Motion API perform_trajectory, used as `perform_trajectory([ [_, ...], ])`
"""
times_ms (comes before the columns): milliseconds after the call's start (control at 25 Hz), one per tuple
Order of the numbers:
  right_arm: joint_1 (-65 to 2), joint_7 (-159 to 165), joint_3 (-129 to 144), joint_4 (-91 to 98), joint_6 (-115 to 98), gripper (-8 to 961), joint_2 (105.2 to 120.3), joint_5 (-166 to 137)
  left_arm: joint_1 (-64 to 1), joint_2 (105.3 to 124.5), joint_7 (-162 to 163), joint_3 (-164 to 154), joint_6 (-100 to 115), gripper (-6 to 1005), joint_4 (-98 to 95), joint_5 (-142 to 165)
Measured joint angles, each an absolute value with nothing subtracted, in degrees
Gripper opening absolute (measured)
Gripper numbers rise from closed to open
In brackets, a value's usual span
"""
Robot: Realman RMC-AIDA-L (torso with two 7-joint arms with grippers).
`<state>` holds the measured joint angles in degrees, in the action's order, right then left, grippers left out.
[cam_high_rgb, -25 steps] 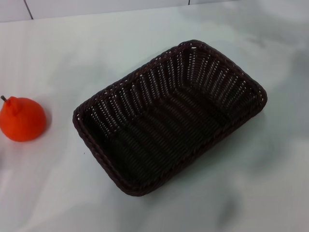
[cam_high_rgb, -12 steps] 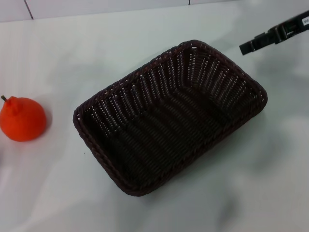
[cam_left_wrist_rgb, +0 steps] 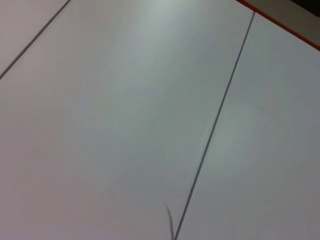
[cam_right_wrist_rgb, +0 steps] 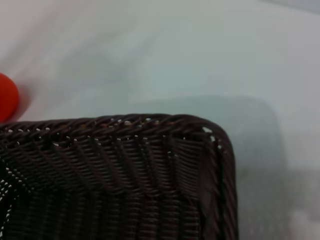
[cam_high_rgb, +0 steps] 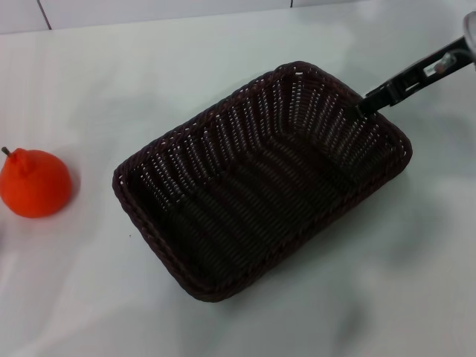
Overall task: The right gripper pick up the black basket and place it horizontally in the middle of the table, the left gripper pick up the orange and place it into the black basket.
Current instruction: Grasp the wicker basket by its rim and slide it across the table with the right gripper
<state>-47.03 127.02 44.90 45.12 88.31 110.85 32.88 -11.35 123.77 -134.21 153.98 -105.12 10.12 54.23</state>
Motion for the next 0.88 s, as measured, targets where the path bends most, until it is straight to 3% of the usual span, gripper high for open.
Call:
perform_trajectory([
  [120,-47.30,126.79,45.65,43.24,86.55,765,111.32,32.85,-11.35,123.76,-134.21,153.98,-104.64,424,10.33,54.23],
  [320,-47.36,125.34,46.02,41.91,85.04,618,112.13,33.27,-11.73,123.75,-134.24,153.98,-103.64,424,10.37,54.23],
  [720,-47.20,126.65,43.01,40.62,85.02,177,111.74,33.74,-12.51,123.65,-134.30,153.99,-102.59,424,10.56,54.23],
  [880,-47.11,127.73,38.32,39.39,86.39,177,110.89,34.69,-12.78,123.66,-134.34,153.98,-102.21,424,10.97,54.23],
])
